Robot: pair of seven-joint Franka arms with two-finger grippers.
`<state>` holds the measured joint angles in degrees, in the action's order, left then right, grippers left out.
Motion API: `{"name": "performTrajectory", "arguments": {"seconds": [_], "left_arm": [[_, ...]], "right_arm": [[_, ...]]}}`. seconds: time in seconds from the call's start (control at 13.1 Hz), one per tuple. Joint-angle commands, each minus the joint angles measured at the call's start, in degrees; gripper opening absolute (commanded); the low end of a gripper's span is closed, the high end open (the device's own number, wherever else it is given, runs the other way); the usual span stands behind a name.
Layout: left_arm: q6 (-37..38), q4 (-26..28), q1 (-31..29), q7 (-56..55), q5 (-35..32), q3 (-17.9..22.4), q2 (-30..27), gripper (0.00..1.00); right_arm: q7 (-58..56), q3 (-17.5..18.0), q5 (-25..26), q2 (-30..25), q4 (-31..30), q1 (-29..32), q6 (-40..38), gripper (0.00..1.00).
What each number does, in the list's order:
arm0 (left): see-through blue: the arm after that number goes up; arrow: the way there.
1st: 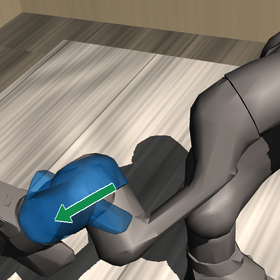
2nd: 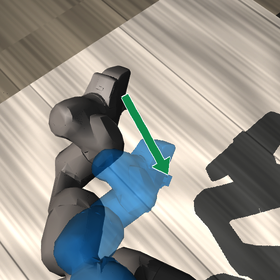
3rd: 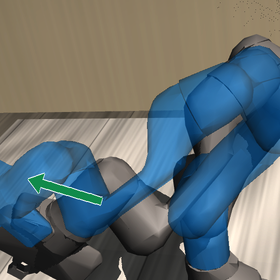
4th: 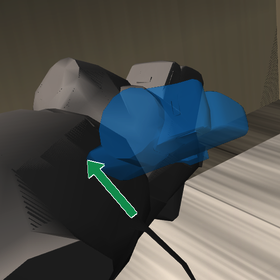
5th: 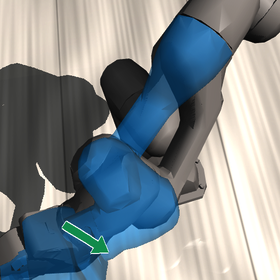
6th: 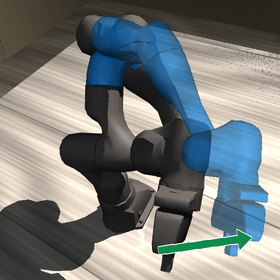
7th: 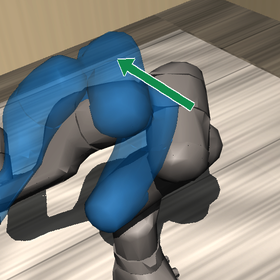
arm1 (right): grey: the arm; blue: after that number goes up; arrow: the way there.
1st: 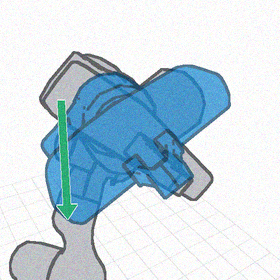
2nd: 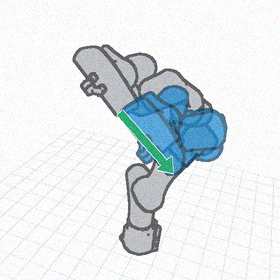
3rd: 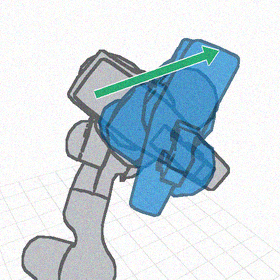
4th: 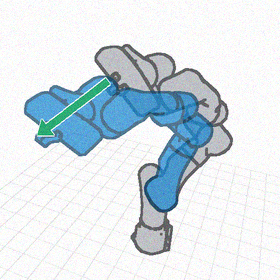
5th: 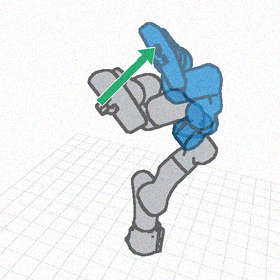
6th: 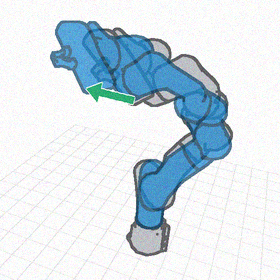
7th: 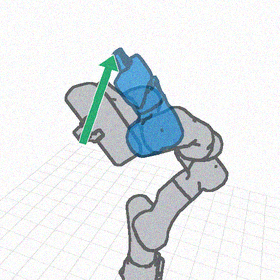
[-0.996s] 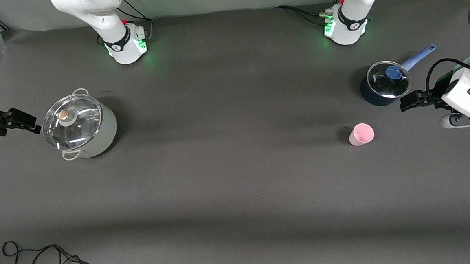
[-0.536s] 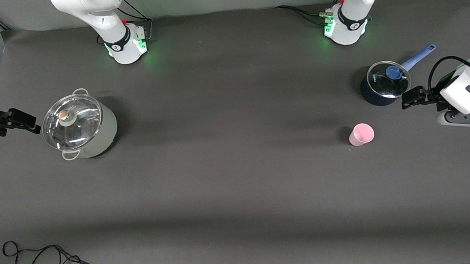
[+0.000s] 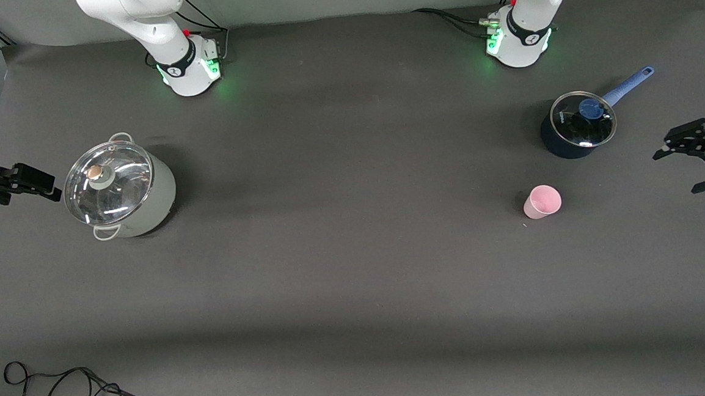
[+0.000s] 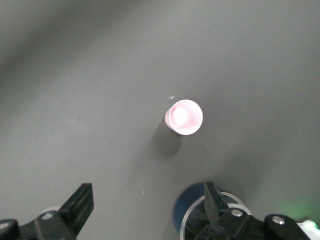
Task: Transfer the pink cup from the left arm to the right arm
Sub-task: 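Move the left gripper toward the pink cup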
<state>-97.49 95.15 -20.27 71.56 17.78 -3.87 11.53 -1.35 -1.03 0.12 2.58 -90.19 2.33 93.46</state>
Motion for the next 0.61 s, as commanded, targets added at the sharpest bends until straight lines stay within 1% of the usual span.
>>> {"name": "performTrajectory", "arguments": {"seconds": [0.0,0.08,0.15,0.38,0.54], "left_arm": [[2.02,-0.06,-7.13,24.52,11.62,-0.52,7.07,0.98],[3.43,-0.06,-8.63,31.38,15.23,-0.52,9.97,0.9],[4.49,0.03,-10.56,37.54,18.92,-0.61,12.44,0.89],[7.91,0.03,-13.82,52.32,25.18,-0.7,19.91,0.9],[9.5,0.21,-14.88,58.5,28.44,-0.7,24.57,0.91]], "right_arm": [[-0.59,-0.02,-0.38,0.49,1.16,0.13,-0.65,1.0],[-0.41,-0.02,-0.38,0.49,1.24,0.13,-0.65,1.0],[-0.33,-0.02,-0.21,0.49,1.33,0.04,-0.65,1.0],[-0.93,-0.02,0.32,-0.03,1.51,-0.23,-0.65,1.0],[-0.77,0.07,0.32,-0.91,1.59,-0.31,-0.91,1.0]]}}
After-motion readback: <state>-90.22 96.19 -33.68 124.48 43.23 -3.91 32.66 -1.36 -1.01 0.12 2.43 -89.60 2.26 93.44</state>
